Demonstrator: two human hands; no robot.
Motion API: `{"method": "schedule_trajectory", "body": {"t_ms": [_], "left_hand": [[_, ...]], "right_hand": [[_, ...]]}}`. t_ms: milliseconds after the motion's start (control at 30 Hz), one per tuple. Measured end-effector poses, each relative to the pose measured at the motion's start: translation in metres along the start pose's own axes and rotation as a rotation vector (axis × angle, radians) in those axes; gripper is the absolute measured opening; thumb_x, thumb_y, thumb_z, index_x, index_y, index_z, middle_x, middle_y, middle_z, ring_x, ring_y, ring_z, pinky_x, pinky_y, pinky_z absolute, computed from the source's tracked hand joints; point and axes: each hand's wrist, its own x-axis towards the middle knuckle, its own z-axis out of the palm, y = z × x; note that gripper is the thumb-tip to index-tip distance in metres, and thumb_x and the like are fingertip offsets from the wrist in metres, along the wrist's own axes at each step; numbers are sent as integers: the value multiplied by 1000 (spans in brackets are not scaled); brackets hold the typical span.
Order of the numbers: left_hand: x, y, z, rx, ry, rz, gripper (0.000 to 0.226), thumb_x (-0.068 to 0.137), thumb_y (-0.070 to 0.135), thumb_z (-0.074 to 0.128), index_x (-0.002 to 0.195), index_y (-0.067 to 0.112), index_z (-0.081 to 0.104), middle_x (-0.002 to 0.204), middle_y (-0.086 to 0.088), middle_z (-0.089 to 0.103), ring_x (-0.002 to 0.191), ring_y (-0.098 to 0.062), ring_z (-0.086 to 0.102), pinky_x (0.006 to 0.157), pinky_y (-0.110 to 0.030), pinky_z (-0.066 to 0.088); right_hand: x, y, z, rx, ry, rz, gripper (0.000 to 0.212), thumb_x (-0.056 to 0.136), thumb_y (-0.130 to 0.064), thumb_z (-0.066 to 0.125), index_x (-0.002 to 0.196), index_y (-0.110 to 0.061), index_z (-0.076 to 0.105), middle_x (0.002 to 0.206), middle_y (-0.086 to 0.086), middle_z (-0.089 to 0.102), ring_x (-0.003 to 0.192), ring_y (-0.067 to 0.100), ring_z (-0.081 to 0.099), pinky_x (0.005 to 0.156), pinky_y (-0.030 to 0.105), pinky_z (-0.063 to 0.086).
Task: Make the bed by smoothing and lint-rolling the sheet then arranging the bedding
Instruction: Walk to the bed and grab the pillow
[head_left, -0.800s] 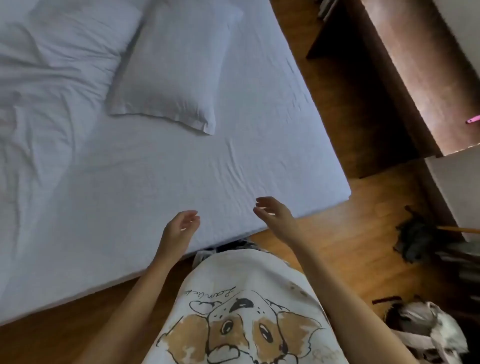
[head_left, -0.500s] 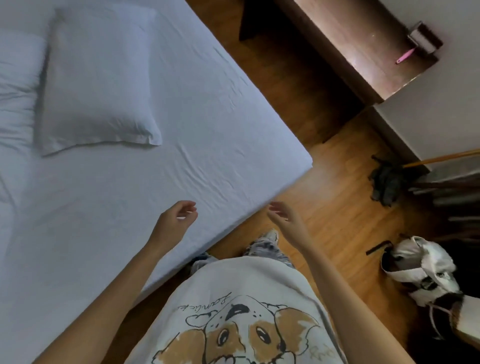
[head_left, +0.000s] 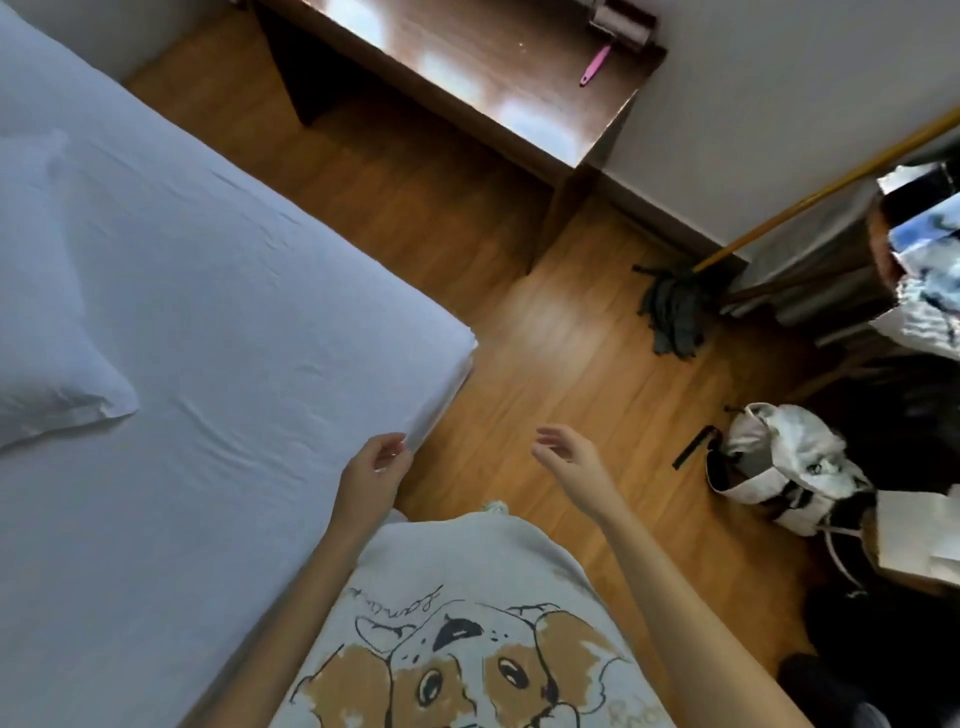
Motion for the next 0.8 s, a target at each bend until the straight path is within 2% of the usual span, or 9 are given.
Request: {"method": "schedule_trajectory", "body": {"t_ms": [100,233,333,433,567,633,800], "left_hand": [[27,48,48,43,-82,59,17,94,15,60,110,18,63,99,14,64,89,11,57,76,-8,43],[80,98,84,170,-197,92,20,94,22,58,114,22,62,104,13,62,94,6,56,81,-15,44],[131,130,103,198,-243,128,18,94,20,59,111,24,60,102,16,63,92,8,58,75,-9,43],[194,157,126,157,-262,116,18,94,18,60,111,22,62,105,9,66,95,4,59,74,-7,42],[276,203,146,140,-313,115,27,88,32,58,114,23,62,105,7,66,101,-5,60,89,-27,49],[314,228,150,121,-310,122,21,93,25,59,114,23,62,107,7,66,103,-7,60,92,-29,48],[382,284,147,94,-223,101,20,95,22,58,114,21,62,105,7,66,100,-6,60,85,-19,45]], "right_hand": [[23,8,-52,79,99,50,29,96,-24,57,123,-14,58,114,-6,60,108,7,56,78,9,43],[63,13,-100,153,181,140,24,96,-23,57,120,-16,59,109,-9,59,103,5,55,75,8,41],[100,13,-129,189,212,178,22,95,-27,58,116,-22,60,108,-13,61,102,1,56,76,12,42],[147,5,-160,180,244,194,19,95,-26,58,114,-24,60,106,-16,62,101,-3,56,76,10,41],[214,-27,-206,154,288,215,17,96,-24,57,113,-23,59,102,-18,60,97,-5,56,72,7,41],[249,-50,-227,125,278,191,18,96,-25,57,114,-24,59,103,-18,61,95,-8,56,71,7,43],[342,-109,-267,13,192,97,20,95,-28,58,115,-26,58,102,-22,59,95,-7,57,79,8,42]]}}
